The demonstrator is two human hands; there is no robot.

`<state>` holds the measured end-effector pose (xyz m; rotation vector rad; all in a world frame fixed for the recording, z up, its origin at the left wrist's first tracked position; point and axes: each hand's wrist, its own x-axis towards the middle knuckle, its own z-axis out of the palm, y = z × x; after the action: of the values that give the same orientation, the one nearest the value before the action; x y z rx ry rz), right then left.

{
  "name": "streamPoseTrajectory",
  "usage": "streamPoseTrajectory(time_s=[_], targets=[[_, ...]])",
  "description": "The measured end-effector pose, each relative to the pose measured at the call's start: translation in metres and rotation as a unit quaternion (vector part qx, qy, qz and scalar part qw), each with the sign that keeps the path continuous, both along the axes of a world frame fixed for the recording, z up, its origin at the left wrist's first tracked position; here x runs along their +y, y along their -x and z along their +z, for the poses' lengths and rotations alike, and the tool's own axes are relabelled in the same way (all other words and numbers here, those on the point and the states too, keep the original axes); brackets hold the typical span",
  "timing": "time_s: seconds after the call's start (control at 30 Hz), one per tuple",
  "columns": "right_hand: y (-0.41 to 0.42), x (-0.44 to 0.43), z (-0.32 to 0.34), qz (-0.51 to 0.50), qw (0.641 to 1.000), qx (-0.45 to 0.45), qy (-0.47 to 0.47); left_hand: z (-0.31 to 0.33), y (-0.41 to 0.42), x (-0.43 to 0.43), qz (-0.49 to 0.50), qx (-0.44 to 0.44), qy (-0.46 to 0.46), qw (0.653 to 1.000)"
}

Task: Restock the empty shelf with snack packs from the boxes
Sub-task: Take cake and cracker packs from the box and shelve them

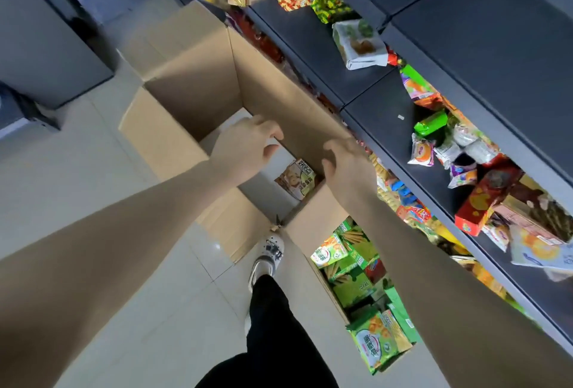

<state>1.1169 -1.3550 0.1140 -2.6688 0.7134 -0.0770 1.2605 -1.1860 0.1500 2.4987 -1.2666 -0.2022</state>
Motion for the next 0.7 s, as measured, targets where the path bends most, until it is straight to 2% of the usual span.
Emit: streamPoseTrajectory(time_s=[0.3, 0.53, 0.7], targets=[[-0.072, -0.029, -0.134, -0.051, 0.987, 0.113, -0.105, -0.134, -0.066, -0.035, 0.007, 0.095, -0.138, 0.986], [-0.119, -0.040, -0.233, -0.082, 0.972, 0.174, -0.133, -0.240, -0.103, -0.046, 0.019, 0.158, -0.187, 0.969], [-0.138, -0.041, -0.313, -0.103, 0.943, 0.277, -0.155, -0.325, -0.124, -0.062, -0.009, 0.201, -0.224, 0.954]])
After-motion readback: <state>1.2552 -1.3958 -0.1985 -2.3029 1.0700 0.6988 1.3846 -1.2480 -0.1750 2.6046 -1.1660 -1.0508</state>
